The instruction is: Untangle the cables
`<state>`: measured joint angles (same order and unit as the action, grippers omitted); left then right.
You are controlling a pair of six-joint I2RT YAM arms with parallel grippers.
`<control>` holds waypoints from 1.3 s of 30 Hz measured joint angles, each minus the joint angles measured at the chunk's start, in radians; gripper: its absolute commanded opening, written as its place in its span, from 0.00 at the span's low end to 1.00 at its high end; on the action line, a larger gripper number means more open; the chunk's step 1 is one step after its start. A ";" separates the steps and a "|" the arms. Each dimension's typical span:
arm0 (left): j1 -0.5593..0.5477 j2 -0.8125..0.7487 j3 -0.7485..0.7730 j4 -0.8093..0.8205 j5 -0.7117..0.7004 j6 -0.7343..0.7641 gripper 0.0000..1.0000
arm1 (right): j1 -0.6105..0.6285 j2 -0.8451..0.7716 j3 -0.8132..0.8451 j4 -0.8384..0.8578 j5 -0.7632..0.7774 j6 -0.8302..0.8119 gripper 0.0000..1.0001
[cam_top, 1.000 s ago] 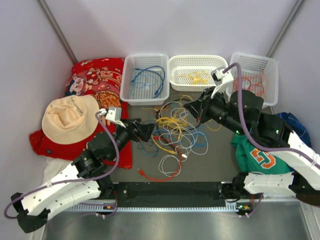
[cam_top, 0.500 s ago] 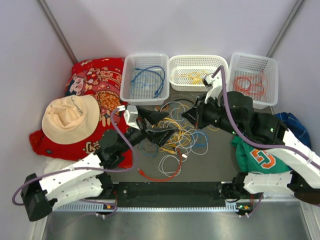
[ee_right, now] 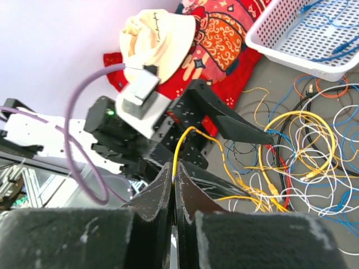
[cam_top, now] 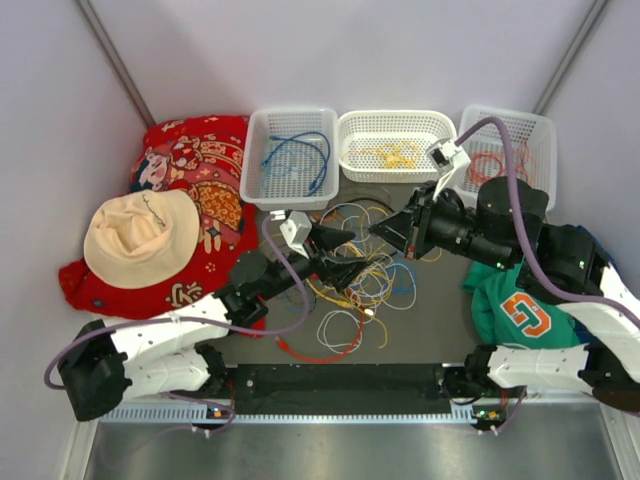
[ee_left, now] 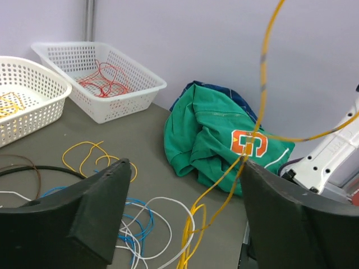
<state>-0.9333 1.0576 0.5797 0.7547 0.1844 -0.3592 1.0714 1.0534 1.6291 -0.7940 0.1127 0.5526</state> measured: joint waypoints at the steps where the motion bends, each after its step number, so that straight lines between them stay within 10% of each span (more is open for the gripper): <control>1: 0.000 0.009 0.000 0.000 0.000 0.000 0.91 | 0.000 -0.004 0.006 -0.002 -0.003 0.001 0.00; 19: 0.000 0.026 -0.118 -0.059 0.029 -0.014 0.97 | 0.000 -0.036 0.030 -0.017 -0.003 0.002 0.00; 29: -0.002 0.272 -0.085 -0.085 0.041 -0.018 0.57 | 0.000 0.071 0.340 -0.080 0.006 -0.038 0.00; 36: -0.003 0.282 -0.084 -0.142 0.029 -0.044 0.08 | 0.000 0.093 0.500 -0.092 0.093 -0.106 0.00; 39: -0.003 0.251 -0.086 -0.177 0.006 -0.048 0.33 | 0.000 0.080 0.492 -0.086 0.144 -0.124 0.00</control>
<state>-0.9367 1.3083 0.4938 0.5781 0.1905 -0.4068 1.0714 1.1332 2.1208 -0.8799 0.2565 0.4282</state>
